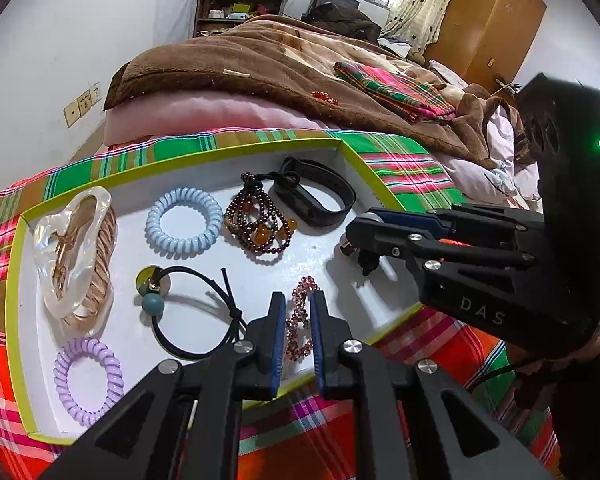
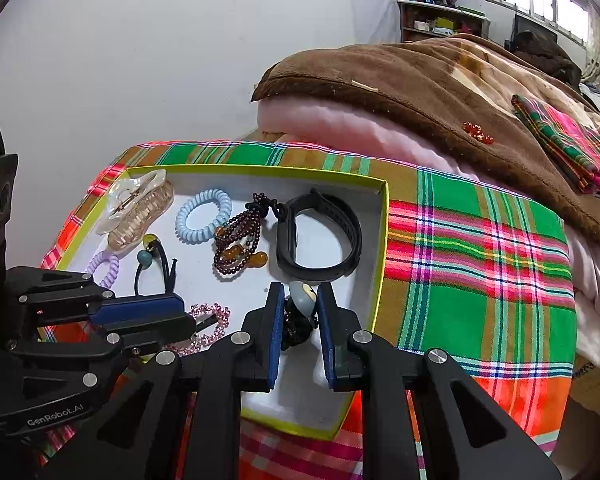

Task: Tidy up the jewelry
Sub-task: 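Open the left gripper releasing the rhinestone clip while the right gripper releases the ball tie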

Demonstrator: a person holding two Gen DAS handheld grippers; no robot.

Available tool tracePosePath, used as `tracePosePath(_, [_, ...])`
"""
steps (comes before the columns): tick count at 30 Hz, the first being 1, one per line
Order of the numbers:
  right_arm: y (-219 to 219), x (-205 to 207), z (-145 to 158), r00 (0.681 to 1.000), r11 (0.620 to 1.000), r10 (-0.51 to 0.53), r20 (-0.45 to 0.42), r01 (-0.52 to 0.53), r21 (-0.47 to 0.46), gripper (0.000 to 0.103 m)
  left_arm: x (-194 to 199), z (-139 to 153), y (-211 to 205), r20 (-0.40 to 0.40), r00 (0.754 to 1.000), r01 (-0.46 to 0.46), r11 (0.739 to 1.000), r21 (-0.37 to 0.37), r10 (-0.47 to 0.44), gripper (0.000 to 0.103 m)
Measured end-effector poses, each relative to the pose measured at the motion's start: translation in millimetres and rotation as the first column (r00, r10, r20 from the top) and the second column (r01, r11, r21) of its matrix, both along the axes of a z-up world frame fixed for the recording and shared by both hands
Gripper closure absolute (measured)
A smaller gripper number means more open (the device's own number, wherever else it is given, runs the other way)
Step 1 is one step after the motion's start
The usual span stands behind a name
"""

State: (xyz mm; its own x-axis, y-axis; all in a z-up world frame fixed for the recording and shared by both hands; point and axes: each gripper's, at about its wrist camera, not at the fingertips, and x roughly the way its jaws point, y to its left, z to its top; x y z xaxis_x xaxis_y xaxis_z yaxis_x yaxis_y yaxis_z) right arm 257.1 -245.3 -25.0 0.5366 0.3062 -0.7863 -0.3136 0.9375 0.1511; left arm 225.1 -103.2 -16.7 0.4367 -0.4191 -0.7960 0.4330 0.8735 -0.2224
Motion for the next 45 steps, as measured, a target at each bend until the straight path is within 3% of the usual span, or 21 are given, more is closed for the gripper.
tracePosePath(14, [4, 2, 0, 1.000, 1.000, -0.002, 0.016, 0.003, -0.031, 0.085, -1, 0, 0, -0.007, 1.000, -0.013, 1.000, 0.007, 0.013, 0.090])
tracePosePath(20, [6, 1, -3, 1.000, 0.999, -0.004, 0.016, 0.005, -0.054, 0.076, -1, 1, 4, -0.014, 1.000, -0.023, 1.000, 0.007, 0.023, 0.090])
tracePosePath(34, [4, -6, 5, 0.999, 0.999, -0.017, 0.048, 0.019, -0.044, 0.072, -4, 9, 5, 0.002, 0.999, -0.035, 0.999, 0.014, 0.035, 0.088])
tracePosePath(42, [1, -20, 18, 0.995, 0.998, -0.044, 0.089, 0.047, -0.029, 0.071, -17, 19, 11, 0.037, 0.997, -0.067, 0.998, 0.023, 0.066, 0.065])
tracePosePath(44, [1, -25, 21, 0.994, 0.998, -0.049, 0.101, 0.052, -0.028, 0.067, -21, 23, 13, 0.053, 0.995, -0.081, 0.996, 0.028, 0.079, 0.062])
tracePosePath(45, [1, -30, 23, 0.992, 0.998, -0.055, 0.111, 0.059, -0.027, 0.061, -24, 24, 13, 0.060, 0.994, -0.088, 0.995, 0.035, 0.086, 0.060])
